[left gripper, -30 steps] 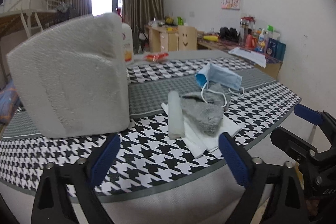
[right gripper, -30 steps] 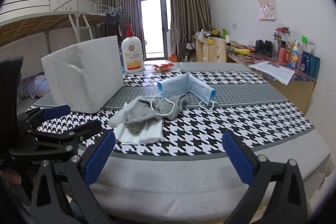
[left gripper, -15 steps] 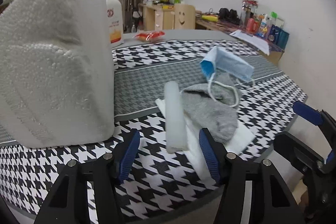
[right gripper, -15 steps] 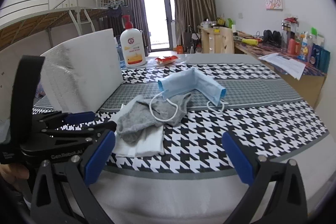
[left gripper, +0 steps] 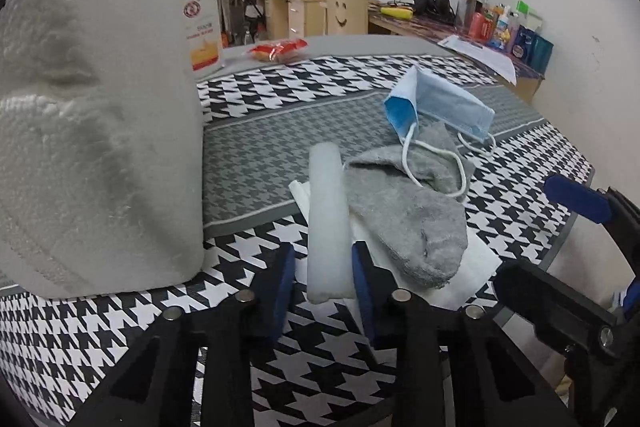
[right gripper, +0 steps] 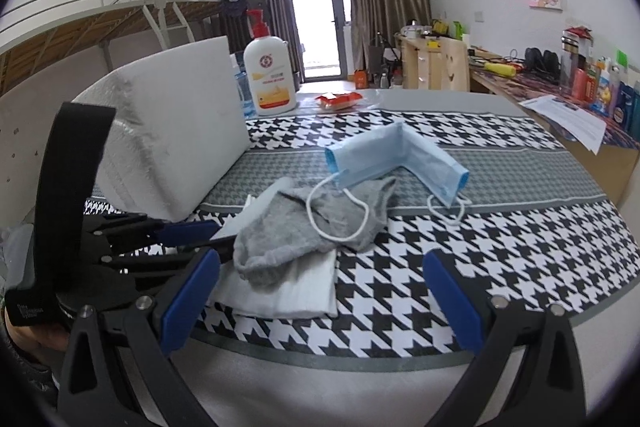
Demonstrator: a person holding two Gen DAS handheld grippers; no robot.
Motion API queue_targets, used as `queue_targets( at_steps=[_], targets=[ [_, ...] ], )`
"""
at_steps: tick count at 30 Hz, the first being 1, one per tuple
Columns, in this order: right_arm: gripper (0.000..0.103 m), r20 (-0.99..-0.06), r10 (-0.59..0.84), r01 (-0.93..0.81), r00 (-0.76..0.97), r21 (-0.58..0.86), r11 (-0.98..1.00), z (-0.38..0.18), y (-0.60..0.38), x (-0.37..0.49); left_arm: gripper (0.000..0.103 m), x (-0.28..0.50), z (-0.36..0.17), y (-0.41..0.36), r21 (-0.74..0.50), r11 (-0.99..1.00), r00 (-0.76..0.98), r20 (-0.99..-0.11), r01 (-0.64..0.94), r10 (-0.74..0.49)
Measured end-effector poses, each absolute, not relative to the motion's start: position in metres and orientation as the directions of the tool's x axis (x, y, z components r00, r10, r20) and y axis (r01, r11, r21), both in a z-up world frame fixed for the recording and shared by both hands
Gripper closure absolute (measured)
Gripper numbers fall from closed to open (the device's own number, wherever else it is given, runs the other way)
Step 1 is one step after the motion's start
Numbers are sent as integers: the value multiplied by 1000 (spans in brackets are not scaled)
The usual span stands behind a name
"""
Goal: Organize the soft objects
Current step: 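Grasp the grey sock with the right tool while the left tool holds the cylinder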
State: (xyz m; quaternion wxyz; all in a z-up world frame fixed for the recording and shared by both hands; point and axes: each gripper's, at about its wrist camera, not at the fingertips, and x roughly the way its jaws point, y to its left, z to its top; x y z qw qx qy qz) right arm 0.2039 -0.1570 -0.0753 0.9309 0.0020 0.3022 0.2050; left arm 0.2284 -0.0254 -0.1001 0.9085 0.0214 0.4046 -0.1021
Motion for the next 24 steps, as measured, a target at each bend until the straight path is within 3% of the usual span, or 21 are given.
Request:
queue_targets(
  at_steps=[4, 24],
  targets=[
    [0, -581, 407, -401, 705, 147, 904, -76, -153, 210, 83, 230, -100, -21, -61, 978, 651, -738, 197, -177],
    [5, -626, 414, -476, 661, 78, 876, -75, -114, 219, 83, 197, -86, 10, -96, 978, 698, -687, 186, -200]
  ],
)
